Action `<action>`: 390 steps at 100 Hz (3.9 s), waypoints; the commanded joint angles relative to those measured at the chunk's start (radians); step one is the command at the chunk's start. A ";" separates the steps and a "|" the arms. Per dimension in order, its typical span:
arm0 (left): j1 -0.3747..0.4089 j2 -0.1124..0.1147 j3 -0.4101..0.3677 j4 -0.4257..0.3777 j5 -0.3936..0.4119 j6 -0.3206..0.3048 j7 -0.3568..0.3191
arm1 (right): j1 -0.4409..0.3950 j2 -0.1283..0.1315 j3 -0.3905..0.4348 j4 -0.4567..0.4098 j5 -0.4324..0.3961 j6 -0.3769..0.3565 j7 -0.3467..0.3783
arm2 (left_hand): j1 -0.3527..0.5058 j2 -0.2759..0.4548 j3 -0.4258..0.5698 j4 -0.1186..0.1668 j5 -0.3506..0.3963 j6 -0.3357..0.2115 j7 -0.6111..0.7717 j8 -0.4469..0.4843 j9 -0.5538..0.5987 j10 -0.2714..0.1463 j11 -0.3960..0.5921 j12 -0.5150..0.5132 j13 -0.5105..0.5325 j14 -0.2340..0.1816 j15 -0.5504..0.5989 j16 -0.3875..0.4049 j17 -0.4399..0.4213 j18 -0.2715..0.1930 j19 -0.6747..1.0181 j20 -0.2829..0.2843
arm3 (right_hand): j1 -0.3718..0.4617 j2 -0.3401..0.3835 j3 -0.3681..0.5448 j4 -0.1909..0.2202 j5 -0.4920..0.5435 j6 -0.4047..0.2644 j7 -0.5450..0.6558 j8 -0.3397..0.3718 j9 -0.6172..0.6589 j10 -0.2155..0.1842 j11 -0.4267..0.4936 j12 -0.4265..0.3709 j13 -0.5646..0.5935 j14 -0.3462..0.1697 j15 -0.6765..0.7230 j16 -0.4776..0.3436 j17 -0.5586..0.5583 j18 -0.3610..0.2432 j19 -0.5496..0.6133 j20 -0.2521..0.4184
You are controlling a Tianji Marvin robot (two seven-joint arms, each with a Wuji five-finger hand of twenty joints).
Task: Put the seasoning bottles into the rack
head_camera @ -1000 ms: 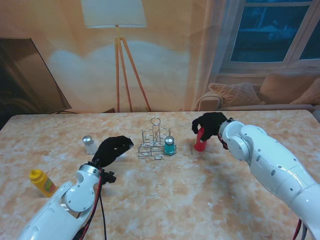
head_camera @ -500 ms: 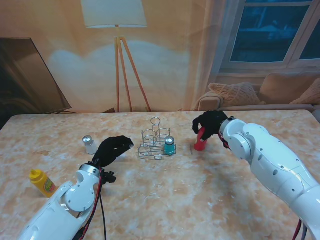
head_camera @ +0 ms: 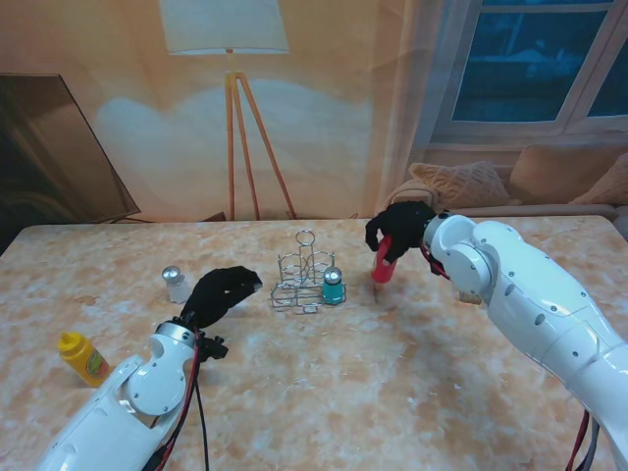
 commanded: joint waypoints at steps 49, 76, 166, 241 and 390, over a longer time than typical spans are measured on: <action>0.004 -0.002 -0.009 0.001 -0.004 -0.004 -0.013 | 0.144 -0.048 -0.114 0.044 0.111 -0.009 0.013 | 0.030 0.005 -0.011 0.007 -0.020 -0.002 -0.004 -0.001 0.004 -0.002 0.001 0.006 0.001 0.005 -0.013 0.024 -0.003 0.008 -0.002 0.018 | 0.170 0.083 0.125 0.061 0.092 -0.023 0.199 0.033 0.139 -0.132 0.094 0.060 0.036 -0.108 -0.027 0.036 0.015 -0.011 0.021 0.016; 0.004 -0.003 -0.013 0.002 -0.004 -0.007 -0.010 | 0.203 -0.074 -0.179 0.098 0.166 -0.006 -0.009 | 0.031 0.006 -0.011 0.007 -0.019 -0.002 -0.004 0.000 0.004 -0.003 0.001 0.006 0.000 0.007 -0.013 0.024 -0.003 0.009 -0.002 0.018 | 0.169 0.083 0.126 0.061 0.092 -0.024 0.199 0.032 0.140 -0.134 0.093 0.060 0.037 -0.109 -0.028 0.037 0.015 -0.015 0.021 0.017; 0.003 -0.004 -0.025 0.012 -0.005 -0.017 -0.003 | 0.311 -0.147 -0.300 0.205 0.276 -0.013 -0.060 | 0.030 0.004 -0.011 0.007 -0.019 -0.001 -0.005 0.001 0.005 -0.001 0.001 0.007 0.001 0.006 -0.012 0.024 -0.003 0.009 -0.001 0.018 | 0.165 0.083 0.130 0.060 0.088 -0.025 0.200 0.024 0.139 -0.133 0.095 0.060 0.036 -0.110 -0.025 0.042 0.015 -0.017 0.018 0.020; 0.000 -0.005 -0.029 0.020 -0.003 -0.022 0.001 | 0.354 -0.199 -0.388 0.307 0.320 -0.068 -0.100 | 0.029 0.005 -0.011 0.006 -0.024 -0.001 -0.015 -0.001 0.002 -0.001 0.000 0.006 -0.001 0.006 -0.013 0.023 -0.003 0.008 -0.001 0.017 | 0.159 0.090 0.128 0.059 0.078 -0.031 0.201 0.018 0.133 -0.138 0.096 0.055 0.034 -0.117 -0.027 0.041 0.014 -0.023 0.013 0.022; 0.003 -0.005 -0.031 0.019 0.002 -0.025 0.006 | 0.403 -0.266 -0.521 0.450 0.286 -0.186 -0.188 | 0.030 0.004 -0.011 0.007 -0.021 -0.003 -0.011 0.002 0.003 -0.002 0.001 0.007 0.000 0.006 -0.012 0.024 -0.003 0.008 0.000 0.017 | 0.124 0.081 0.128 0.053 0.023 -0.018 0.191 -0.022 0.087 -0.123 0.080 0.021 -0.014 -0.097 -0.050 0.027 -0.021 -0.027 -0.017 0.021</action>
